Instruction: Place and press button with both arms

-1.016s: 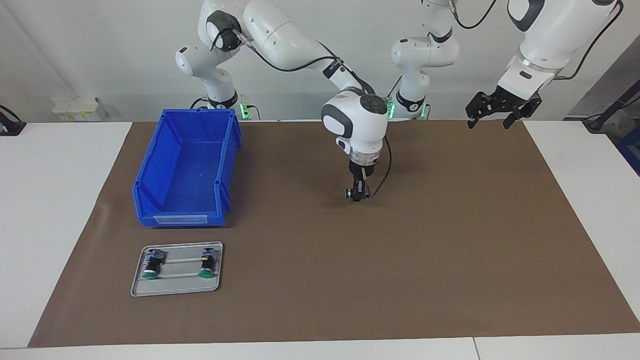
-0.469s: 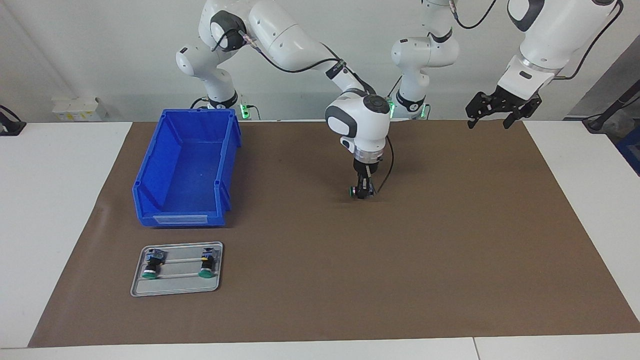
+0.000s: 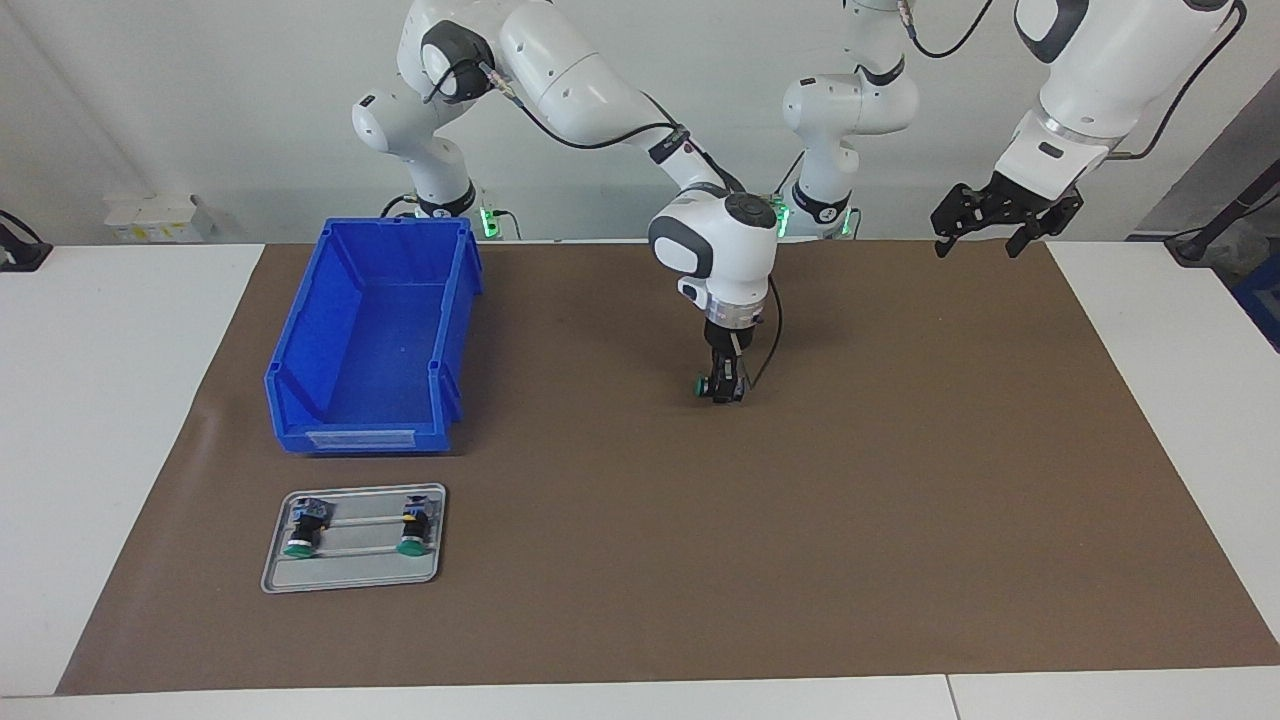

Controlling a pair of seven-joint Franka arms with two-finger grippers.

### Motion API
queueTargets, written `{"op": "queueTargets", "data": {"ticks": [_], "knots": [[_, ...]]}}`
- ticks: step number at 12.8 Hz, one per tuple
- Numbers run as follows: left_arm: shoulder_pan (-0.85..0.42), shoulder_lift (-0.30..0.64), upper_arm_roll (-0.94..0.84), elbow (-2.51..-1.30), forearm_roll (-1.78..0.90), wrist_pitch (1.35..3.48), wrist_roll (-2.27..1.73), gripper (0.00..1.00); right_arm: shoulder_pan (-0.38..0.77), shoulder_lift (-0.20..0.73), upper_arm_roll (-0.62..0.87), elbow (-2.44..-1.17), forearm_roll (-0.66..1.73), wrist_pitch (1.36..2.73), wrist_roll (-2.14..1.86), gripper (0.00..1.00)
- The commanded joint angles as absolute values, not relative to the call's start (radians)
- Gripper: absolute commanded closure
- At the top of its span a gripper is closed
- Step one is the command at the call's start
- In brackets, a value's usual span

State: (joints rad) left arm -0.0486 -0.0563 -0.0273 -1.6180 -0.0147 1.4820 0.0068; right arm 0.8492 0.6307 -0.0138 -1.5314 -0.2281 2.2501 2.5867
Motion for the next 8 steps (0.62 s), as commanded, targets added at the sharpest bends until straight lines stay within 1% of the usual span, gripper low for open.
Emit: {"op": "queueTargets", "data": {"ticks": [1, 3, 5, 6, 8], "knots": [[-0.069, -0.071, -0.034, -1.634, -0.021, 1.483, 0.004, 0.00, 0.836, 0.548, -0.017, -1.563, -0.281, 2.218, 2.478, 0.00], [-0.118, -0.071, -0.034, -1.637, -0.021, 1.494, 0.006, 0.00, 0.764, 0.444, -0.015, -1.613, -0.275, 2.212, 2.357, 0.00], [-0.146, -0.086, -0.038, -1.679, -0.021, 1.564, 0.069, 0.00, 0.692, 0.333, -0.014, -1.690, -0.256, 2.210, 2.193, 0.00], [-0.187, -0.101, -0.044, -1.727, -0.023, 1.600, 0.150, 0.00, 0.649, 0.295, -0.015, -1.715, -0.236, 2.203, 2.098, 0.00], [-0.247, -0.156, -0.046, -1.857, -0.025, 1.734, 0.341, 0.00, 0.550, 0.246, -0.015, -1.723, -0.227, 2.143, 1.873, 0.00]]}}
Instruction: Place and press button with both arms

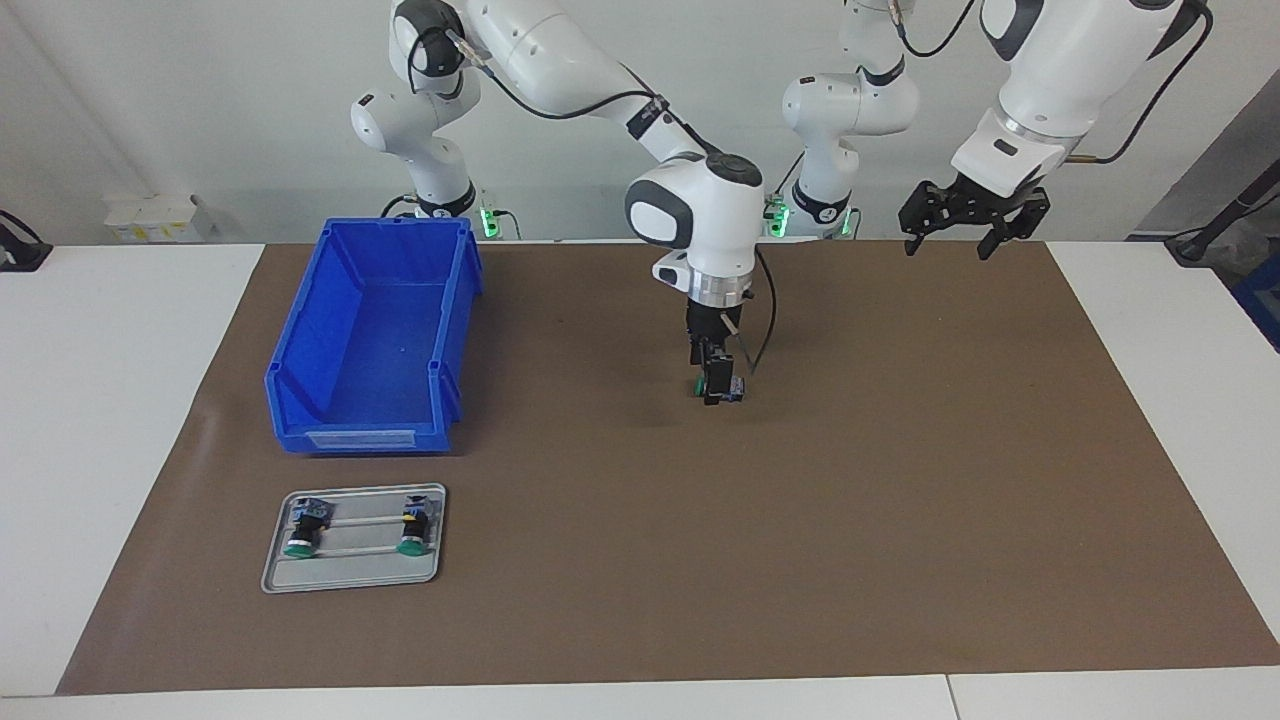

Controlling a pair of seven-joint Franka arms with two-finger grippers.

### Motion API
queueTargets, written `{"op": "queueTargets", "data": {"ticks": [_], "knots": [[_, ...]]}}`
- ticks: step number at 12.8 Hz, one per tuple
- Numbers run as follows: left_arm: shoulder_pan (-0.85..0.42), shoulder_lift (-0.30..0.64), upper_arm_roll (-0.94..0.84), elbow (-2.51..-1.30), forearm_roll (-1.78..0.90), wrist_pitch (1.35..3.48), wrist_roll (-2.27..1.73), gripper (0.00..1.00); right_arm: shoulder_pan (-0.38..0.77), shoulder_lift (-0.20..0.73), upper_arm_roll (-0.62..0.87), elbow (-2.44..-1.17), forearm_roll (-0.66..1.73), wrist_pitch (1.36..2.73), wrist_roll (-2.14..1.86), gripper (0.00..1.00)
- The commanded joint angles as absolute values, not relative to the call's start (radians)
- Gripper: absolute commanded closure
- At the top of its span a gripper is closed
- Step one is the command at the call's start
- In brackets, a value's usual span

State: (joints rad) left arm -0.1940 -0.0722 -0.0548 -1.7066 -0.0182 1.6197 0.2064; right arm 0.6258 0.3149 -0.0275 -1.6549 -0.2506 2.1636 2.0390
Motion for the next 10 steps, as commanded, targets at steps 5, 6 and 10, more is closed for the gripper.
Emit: {"op": "queueTargets", "data": {"ticks": [5, 6, 10], "knots": [[-0.461, -0.178, -0.046, -2.070, -0.025, 1.903, 0.619, 0.09, 0.260, 0.132, -0.015, -1.723, -0.063, 2.045, 1.227, 0.00], [-0.503, -0.169, -0.046, -2.106, -0.025, 1.974, 0.641, 0.09, 0.200, 0.114, -0.015, -1.723, -0.046, 2.011, 1.091, 0.00], [-0.569, -0.042, -0.046, -2.144, -0.025, 2.187, 0.711, 0.09, 0.046, 0.035, -0.017, -1.720, -0.037, 1.907, 0.524, 0.00]]}}
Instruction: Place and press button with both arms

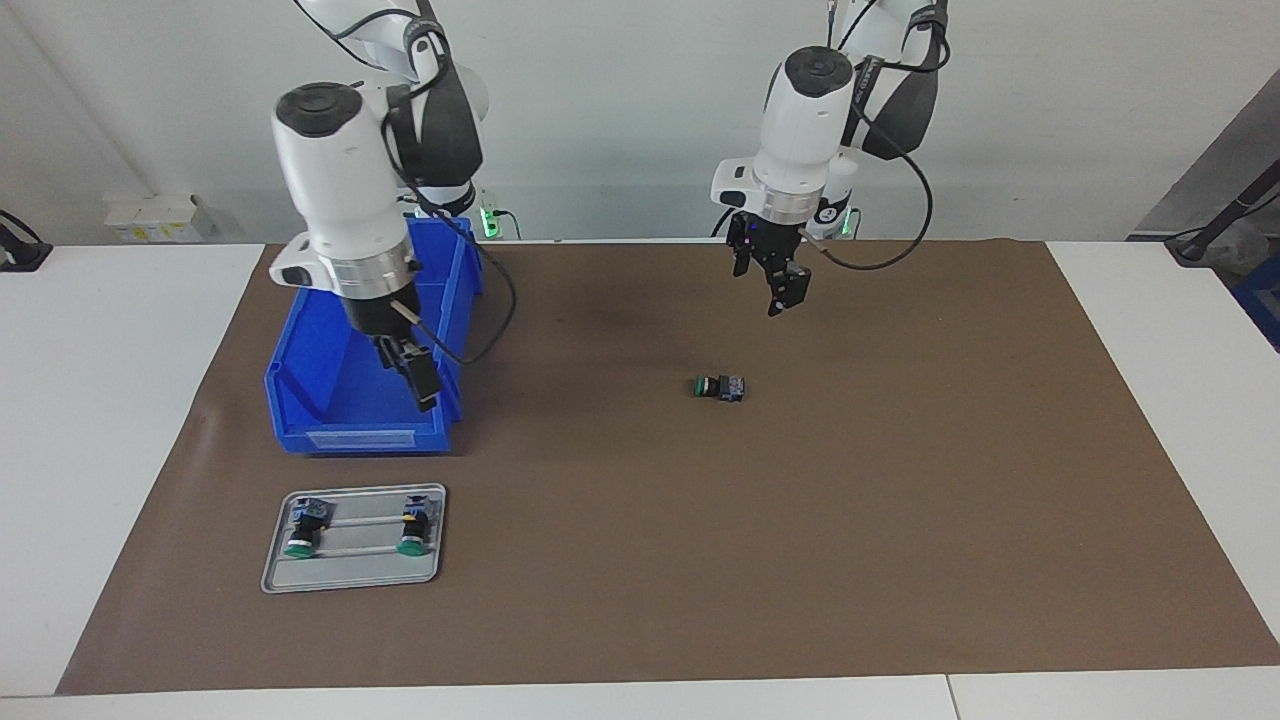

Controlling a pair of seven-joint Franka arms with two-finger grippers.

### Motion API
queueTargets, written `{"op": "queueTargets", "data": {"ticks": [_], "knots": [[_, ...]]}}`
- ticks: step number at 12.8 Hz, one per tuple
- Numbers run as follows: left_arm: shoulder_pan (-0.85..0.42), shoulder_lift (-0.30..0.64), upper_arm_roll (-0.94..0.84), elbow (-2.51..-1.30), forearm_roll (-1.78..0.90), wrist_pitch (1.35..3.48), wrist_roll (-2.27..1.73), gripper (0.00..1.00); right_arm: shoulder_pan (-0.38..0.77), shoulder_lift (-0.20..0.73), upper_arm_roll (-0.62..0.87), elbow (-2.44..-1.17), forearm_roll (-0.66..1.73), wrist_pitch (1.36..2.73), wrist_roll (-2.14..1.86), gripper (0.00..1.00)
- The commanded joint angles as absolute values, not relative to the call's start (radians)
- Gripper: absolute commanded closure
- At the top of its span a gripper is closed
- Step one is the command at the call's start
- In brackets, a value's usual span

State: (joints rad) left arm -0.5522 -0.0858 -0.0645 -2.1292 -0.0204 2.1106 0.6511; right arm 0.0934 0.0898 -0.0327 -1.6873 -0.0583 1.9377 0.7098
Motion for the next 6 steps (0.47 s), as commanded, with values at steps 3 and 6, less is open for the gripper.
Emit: {"op": "queueTargets", "data": {"ticks": [3, 6], "knots": [[-0.557, -0.040, -0.044, -2.235, -0.025, 2.334, 0.899, 0.16, 0.017, -0.006, -0.026, -1.685, -0.055, 1.798, 0.298, 0.00], [-0.558, -0.005, -0.044, -2.269, -0.025, 2.416, 0.923, 0.16, 0.031, 0.011, -0.025, -1.594, -0.096, 1.663, 0.167, 0.00]]}}
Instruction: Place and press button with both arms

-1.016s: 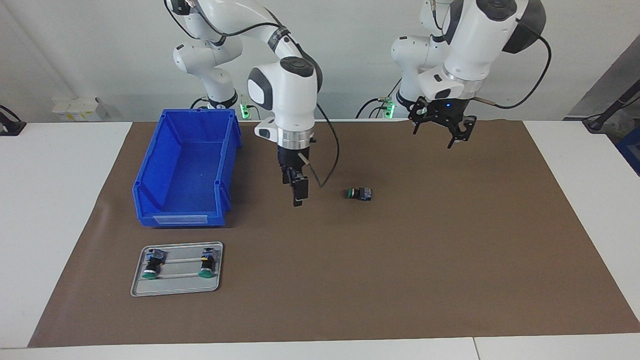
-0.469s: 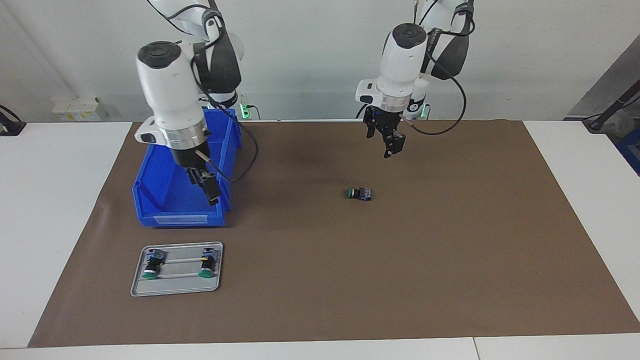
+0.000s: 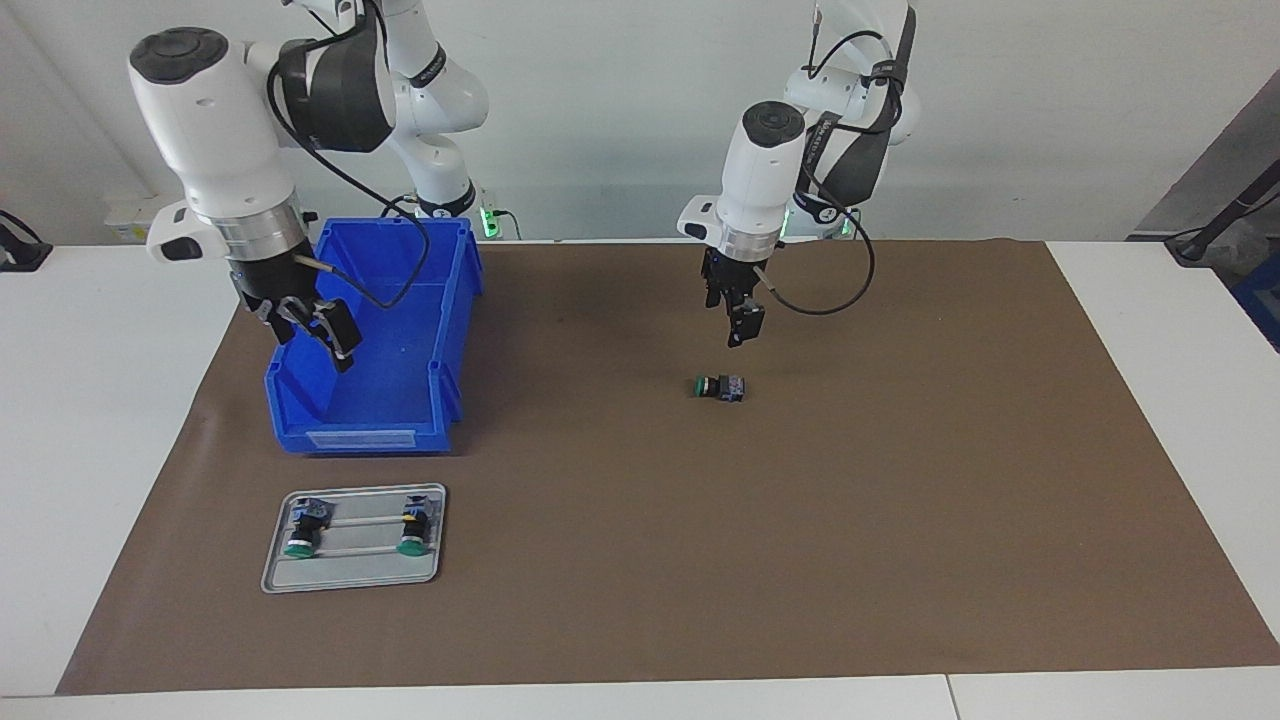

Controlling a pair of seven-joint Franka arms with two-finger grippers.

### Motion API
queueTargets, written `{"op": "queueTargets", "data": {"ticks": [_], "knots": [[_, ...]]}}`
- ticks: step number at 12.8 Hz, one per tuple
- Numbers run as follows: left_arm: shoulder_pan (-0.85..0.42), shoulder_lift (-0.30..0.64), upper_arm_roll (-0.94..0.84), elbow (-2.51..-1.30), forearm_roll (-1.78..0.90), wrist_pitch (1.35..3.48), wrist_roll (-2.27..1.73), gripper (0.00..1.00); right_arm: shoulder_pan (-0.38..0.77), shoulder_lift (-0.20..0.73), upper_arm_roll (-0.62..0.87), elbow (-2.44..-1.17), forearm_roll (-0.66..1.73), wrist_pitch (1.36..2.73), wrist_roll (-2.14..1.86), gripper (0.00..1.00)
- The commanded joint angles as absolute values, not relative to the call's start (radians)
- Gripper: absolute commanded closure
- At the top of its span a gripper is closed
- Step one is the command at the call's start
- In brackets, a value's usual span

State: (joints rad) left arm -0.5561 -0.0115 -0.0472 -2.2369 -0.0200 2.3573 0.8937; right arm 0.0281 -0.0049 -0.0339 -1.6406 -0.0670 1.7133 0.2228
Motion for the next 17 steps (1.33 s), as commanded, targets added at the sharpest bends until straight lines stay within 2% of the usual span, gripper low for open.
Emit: {"op": "queueTargets", "data": {"ticks": [1, 4, 6, 8, 12, 15, 17], "knots": [[-0.560, 0.023, -0.043, -2.269, -0.025, 2.452, 0.922, 0.16, 0.034, 0.011, -0.022, -1.595, -0.101, 1.667, 0.166, 0.00], [-0.565, 0.116, -0.043, -2.261, -0.025, 2.529, 0.916, 0.15, 0.025, 0.011, -0.017, -1.583, -0.051, 1.648, 0.189, 0.00], [-0.569, 0.161, -0.043, -2.253, -0.025, 2.551, 0.911, 0.15, 0.017, 0.011, -0.023, -1.502, -0.041, 1.528, 0.190, 0.00], [-0.587, 0.202, -0.040, -2.231, -0.025, 2.553, 0.891, 0.16, 0.015, 0.026, -0.023, -1.463, -0.054, 1.473, 0.181, 0.00], [-0.592, 0.210, -0.040, -2.198, -0.025, 2.537, 0.867, 0.16, 0.022, 0.025, -0.021, -1.485, -0.043, 1.482, 0.187, 0.00], [-0.604, 0.210, -0.037, -2.197, -0.009, 2.490, 0.867, 0.33, 0.035, 0.015, -0.020, -1.503, -0.041, 1.479, 0.183, 0.00], [-0.604, 0.210, -0.037, -2.201, -0.009, 2.488, 0.867, 0.28, 0.037, 0.015, -0.018, -1.503, -0.041, 1.479, 0.181, 0.00]]}}
